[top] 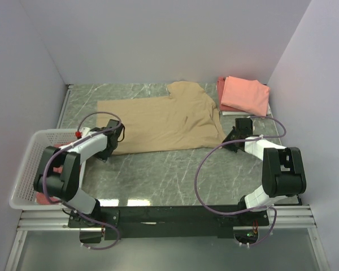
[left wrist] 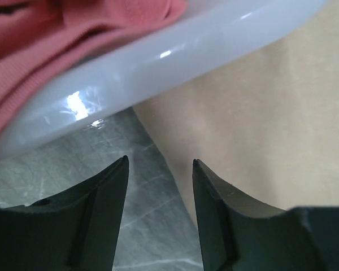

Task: Fold and stack the t-shirts
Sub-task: Fold the tshirt

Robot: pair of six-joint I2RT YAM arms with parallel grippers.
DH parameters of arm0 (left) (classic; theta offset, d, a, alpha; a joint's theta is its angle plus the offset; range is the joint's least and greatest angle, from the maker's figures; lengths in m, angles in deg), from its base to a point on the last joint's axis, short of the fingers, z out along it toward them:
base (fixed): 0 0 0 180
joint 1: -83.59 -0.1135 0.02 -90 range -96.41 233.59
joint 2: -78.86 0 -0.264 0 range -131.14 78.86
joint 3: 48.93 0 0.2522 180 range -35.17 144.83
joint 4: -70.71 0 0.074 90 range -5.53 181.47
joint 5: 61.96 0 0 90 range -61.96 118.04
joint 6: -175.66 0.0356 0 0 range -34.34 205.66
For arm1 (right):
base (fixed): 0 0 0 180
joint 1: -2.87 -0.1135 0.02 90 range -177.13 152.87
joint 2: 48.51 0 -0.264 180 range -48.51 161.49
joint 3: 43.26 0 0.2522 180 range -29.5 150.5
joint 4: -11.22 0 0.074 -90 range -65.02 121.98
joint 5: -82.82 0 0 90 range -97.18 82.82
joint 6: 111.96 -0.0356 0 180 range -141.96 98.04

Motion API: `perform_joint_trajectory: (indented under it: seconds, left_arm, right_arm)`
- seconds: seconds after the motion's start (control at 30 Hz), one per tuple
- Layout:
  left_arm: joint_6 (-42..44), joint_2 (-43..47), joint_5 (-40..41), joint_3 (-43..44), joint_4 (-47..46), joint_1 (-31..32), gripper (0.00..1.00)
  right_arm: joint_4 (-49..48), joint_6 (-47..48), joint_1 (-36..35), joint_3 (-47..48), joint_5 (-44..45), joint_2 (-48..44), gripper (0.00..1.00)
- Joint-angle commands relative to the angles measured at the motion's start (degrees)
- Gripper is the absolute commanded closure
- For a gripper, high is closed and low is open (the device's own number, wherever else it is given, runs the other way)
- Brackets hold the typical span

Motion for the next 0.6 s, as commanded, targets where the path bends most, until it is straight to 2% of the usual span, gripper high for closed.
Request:
perform_joint_trajectory:
  seconds: [0.0, 0.1, 0.2, 0.57]
  left_arm:
    - [-4.8, -2.2, 4.1, 2.2, 3.8, 0.4, 0.45]
    - [-9.8, -3.3, 7.3, 2.5, 7.3, 0.5, 0.46]
    - [-11.2, -4.7, 9.2, 3.5, 9.0, 0.5, 0.46]
    - [-11.3, -8.8, 9.3, 5.7, 6.6, 0.6, 0.46]
  right_arm:
    - [-1.0, 0.4, 0.4, 1.0, -0.6, -1.3, 0.94]
    - [-1.1, 0.4, 0.4, 0.9, -0.9, -1.6, 0.94]
    - [-1.1, 0.4, 0.4, 0.8, -0.9, -1.9, 0.94]
    - [-1.5, 0.1, 0.4, 0.5, -1.3, -1.9, 0.95]
